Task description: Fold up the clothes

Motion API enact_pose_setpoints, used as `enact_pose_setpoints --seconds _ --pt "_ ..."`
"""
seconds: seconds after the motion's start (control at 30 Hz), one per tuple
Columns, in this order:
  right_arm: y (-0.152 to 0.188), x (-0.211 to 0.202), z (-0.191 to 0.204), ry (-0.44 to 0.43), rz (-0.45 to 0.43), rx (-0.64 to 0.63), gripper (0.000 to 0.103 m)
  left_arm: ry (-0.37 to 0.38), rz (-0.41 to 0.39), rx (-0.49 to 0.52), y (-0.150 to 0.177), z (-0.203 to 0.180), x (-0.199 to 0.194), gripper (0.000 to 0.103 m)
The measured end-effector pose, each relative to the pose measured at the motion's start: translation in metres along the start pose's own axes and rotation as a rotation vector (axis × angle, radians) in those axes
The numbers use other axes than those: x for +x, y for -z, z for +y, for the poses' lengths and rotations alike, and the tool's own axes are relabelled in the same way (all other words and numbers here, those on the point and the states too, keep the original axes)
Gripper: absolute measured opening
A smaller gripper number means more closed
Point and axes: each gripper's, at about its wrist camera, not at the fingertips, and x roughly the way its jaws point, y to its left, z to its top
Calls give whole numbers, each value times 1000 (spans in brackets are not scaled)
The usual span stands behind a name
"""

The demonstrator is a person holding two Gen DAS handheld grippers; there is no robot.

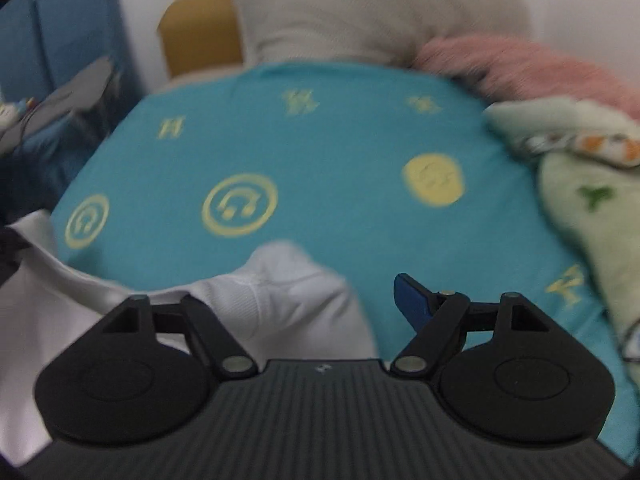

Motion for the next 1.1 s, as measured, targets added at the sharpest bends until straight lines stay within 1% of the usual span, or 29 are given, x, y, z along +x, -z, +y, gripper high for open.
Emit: enact_pose_setpoints --seconds 0.03,0.13,0.17,0.27,0.33,0.4,0.5,0.63,0.73,0.8,0.87,0.9,1.0,1.1 --pt "1 2 3 -30 15 -10 78 16 9 6 1 1 2 102" --pt "-1 -10 9 -96 15 -1 78 122 55 -1 4 1 0 103" --pt "-3 -15 9 -104 11 11 78 130 42 -7 4 3 -5 103" --pt "-7 -35 11 -98 -27 48 78 138 -18 -29 10 11 -37 103" --pt "-5 -51 14 -88 -51 76 78 141 -63 -47 18 17 -66 103" --pt "-2 -68 14 -93 -67 110 78 138 -119 -63 31 21 -111 103" --pt "10 -101 12 -128 -81 179 78 127 -195 -106 72 30 -179 103" --pt "48 -174 19 -145 -155 235 78 63 -258 -110 147 30 -289 103" --pt "88 -232 34 -134 -202 198 78 45 -276 -110 203 29 -345 103" --pt "118 -269 45 -114 -224 155 78 50 -282 -122 236 29 -379 103" --pt "149 -302 52 -119 -243 150 78 51 -291 -120 266 31 -403 103" --pt "164 -315 52 -135 -245 165 78 50 -292 -114 279 32 -411 103" --pt "203 -344 51 -186 -238 207 78 65 -253 -158 302 39 -424 103" --pt "226 -358 49 -194 -220 245 78 135 -219 -277 312 55 -428 103"
